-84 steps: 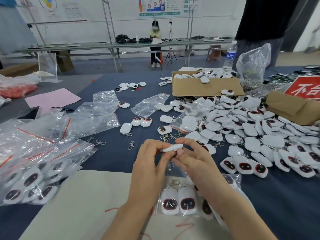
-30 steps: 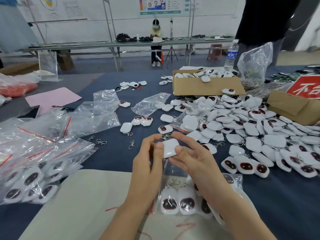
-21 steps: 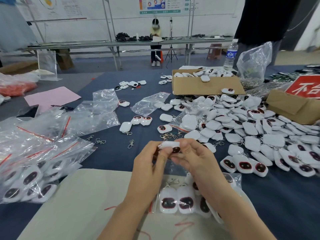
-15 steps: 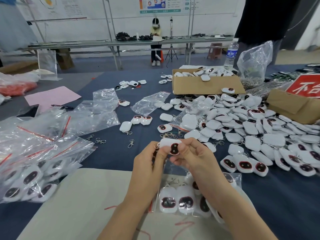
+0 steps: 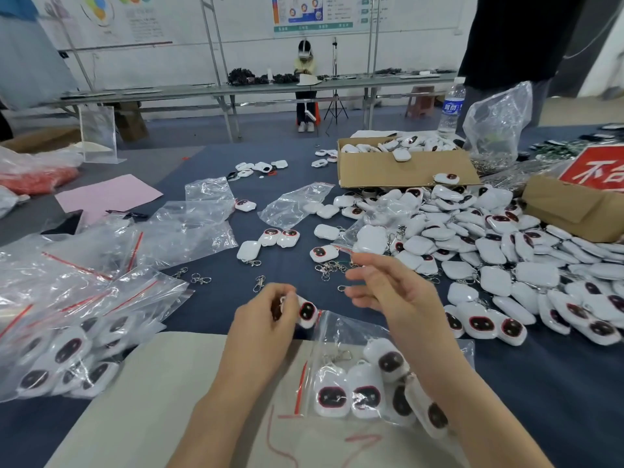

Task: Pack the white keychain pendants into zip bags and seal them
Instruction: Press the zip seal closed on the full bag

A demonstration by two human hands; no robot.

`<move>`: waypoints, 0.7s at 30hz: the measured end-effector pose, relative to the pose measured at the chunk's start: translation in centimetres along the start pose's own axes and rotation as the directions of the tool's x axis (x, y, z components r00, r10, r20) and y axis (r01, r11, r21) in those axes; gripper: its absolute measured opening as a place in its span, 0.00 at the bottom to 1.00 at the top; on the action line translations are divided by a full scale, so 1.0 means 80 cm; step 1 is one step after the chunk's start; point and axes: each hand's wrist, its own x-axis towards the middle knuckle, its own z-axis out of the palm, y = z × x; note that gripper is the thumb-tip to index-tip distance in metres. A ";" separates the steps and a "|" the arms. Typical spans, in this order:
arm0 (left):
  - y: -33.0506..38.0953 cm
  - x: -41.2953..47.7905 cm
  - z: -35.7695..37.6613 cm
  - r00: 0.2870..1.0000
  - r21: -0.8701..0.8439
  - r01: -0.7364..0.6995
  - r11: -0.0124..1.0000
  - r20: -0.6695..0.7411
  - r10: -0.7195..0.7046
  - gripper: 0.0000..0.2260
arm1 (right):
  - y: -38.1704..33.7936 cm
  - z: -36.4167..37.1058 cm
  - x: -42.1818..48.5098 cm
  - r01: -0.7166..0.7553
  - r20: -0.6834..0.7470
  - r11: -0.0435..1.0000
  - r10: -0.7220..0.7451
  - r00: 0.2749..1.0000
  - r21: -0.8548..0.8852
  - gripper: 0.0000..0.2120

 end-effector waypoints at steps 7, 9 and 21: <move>0.009 -0.007 -0.004 0.988 0.006 -0.059 0.998 0.143 0.058 0.06 | 0.020 -0.014 -0.007 0.016 0.148 0.706 0.126 0.981 -0.708 0.10; 0.007 -0.003 -0.014 0.995 0.004 -0.066 0.998 0.070 0.065 0.08 | 0.022 -0.011 -0.008 0.071 0.198 0.641 0.128 0.972 -0.764 0.12; 0.021 -0.016 0.008 0.989 -0.095 -0.003 0.995 0.144 0.017 0.02 | 0.028 -0.018 -0.003 -0.056 0.083 0.685 0.169 0.982 -0.726 0.07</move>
